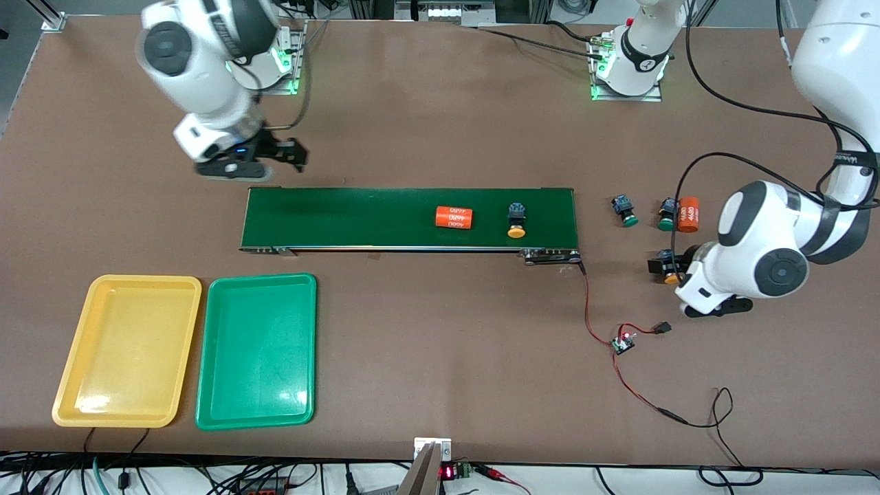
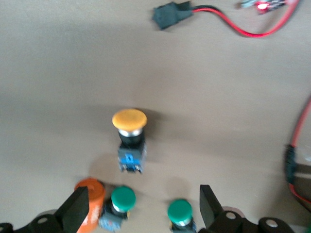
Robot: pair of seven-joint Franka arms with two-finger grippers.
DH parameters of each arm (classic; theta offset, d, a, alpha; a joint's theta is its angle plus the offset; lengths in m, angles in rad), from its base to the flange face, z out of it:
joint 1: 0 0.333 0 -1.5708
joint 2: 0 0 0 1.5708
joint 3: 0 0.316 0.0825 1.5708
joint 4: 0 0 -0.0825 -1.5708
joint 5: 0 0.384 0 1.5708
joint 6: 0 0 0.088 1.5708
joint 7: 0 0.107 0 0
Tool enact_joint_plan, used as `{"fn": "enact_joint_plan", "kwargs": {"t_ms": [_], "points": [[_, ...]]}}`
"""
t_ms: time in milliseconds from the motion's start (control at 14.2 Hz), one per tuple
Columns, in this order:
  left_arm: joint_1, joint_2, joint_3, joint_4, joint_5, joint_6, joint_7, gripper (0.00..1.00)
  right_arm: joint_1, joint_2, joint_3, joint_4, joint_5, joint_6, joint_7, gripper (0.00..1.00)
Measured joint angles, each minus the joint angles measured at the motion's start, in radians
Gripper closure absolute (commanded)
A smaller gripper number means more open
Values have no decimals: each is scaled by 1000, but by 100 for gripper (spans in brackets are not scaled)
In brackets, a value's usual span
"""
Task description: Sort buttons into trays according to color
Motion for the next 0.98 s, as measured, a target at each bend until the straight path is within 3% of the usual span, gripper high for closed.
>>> {"fn": "enact_joint_plan", "kwargs": {"t_ms": [211,351,491,772,983], "points": [[50,13,0,-100,58,125,30,8,67,56,-1,-1,0,73,62,0],[72,14,0,-164,71,187,38,31,81,79,-2,2,0,91,71,0],[88,14,1,-211,72,224,42,40,82,84,-4,4,0,96,71,0],[92,16,0,-230,72,244,46,73,82,84,-8,5,0,96,71,0],[95,13,-11,-225,73,228,46,79,82,84,-9,8,0,96,71,0]]}}
